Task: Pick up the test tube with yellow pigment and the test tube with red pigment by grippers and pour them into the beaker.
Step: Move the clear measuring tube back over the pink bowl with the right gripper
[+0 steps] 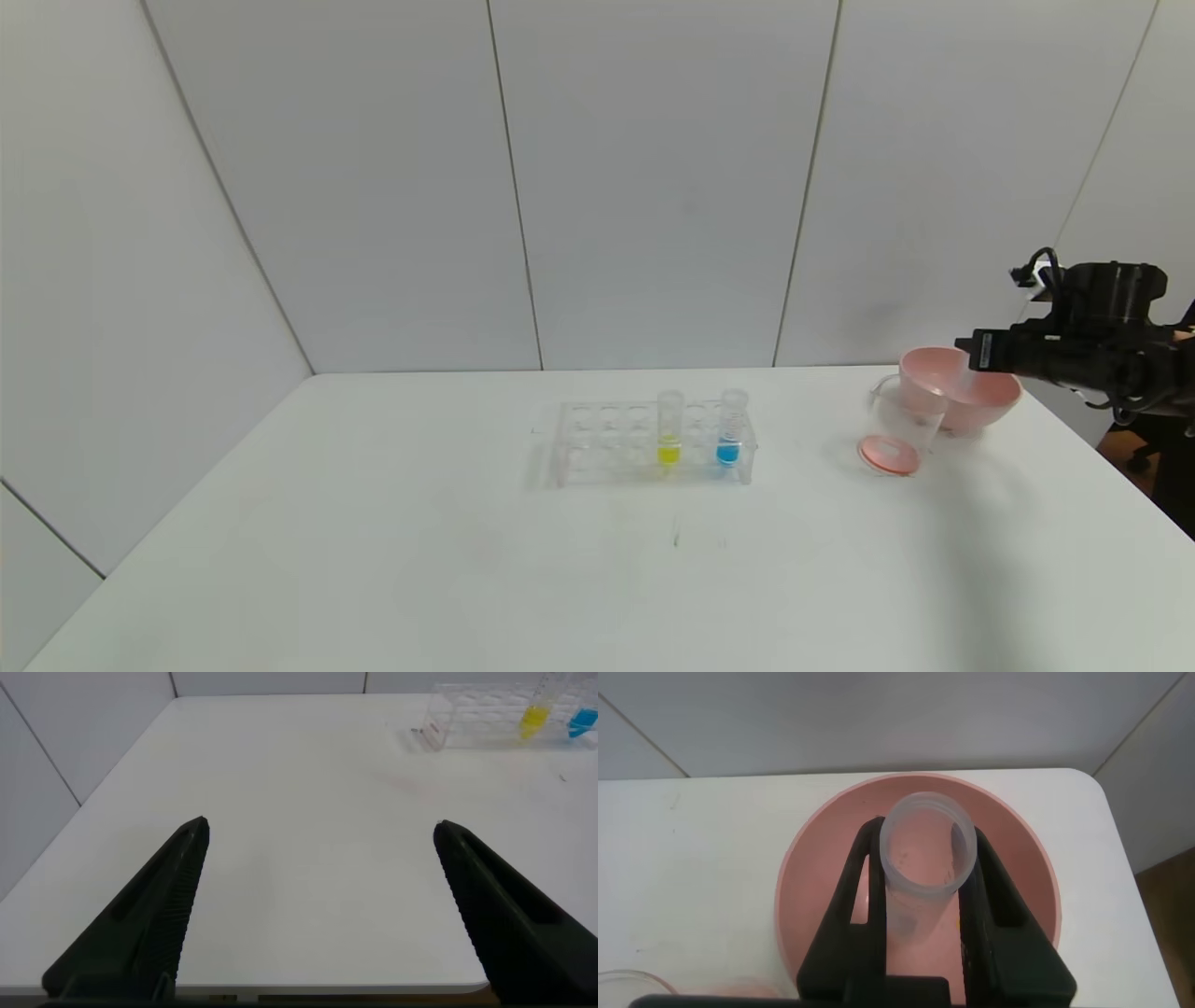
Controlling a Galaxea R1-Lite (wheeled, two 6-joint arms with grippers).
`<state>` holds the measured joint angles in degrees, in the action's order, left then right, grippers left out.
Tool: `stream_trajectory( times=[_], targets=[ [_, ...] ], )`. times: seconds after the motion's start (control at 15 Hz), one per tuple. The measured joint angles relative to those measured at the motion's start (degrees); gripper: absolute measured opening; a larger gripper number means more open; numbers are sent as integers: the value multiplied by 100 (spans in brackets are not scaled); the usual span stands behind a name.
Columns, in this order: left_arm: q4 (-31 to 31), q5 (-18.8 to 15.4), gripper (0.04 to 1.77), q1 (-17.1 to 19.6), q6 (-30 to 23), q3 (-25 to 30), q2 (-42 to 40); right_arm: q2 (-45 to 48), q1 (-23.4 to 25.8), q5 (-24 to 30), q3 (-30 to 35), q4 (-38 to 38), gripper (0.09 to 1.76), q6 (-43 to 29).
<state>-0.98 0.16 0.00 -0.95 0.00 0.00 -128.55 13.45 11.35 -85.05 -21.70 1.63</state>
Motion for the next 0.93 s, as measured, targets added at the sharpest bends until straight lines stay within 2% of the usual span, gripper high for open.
stream_trajectory(
  times=[0.93],
  targets=[
    [0, 0, 172, 0, 0, 0, 0, 33, 5, 9, 107, -205, 50, 88]
  ],
)
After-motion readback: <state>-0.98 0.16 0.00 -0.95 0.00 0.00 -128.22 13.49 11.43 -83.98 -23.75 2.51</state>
